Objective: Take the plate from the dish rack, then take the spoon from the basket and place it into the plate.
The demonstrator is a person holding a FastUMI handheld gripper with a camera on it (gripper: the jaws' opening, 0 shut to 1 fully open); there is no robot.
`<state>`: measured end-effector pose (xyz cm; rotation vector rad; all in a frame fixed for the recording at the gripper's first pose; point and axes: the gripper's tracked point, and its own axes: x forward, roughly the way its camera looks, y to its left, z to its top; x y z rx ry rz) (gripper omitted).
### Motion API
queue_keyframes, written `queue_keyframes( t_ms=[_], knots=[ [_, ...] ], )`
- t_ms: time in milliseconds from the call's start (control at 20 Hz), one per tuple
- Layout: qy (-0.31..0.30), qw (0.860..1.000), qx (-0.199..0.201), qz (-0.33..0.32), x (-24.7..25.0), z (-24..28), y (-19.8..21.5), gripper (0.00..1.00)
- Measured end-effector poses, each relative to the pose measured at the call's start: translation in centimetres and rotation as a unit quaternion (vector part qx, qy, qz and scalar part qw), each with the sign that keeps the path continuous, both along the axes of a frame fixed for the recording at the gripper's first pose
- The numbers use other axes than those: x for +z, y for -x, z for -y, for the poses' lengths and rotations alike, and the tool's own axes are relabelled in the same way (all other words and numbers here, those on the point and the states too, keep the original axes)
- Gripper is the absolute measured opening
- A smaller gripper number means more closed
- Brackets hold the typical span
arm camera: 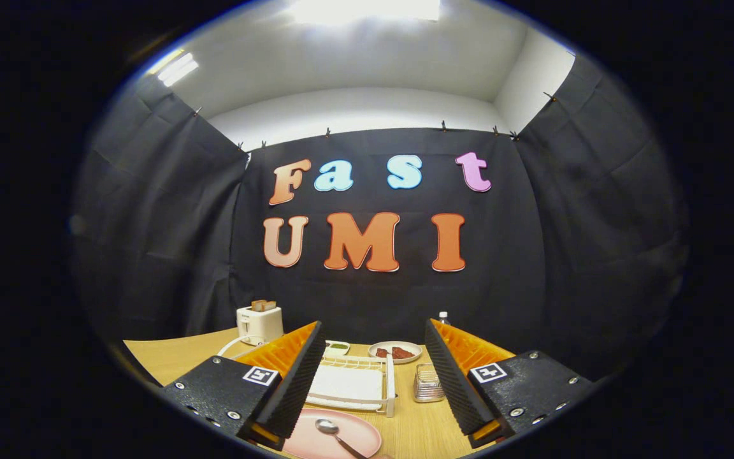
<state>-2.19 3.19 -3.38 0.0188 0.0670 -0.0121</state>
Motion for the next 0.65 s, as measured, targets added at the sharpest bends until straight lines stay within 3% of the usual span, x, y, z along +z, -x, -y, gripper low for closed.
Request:
queue_keyframes(
  t_ms=[650],
  knots=[
    [0.056, 0.998, -0.020, 0.022, 0.7, -0.2, -3.7, 0.94]
  ],
)
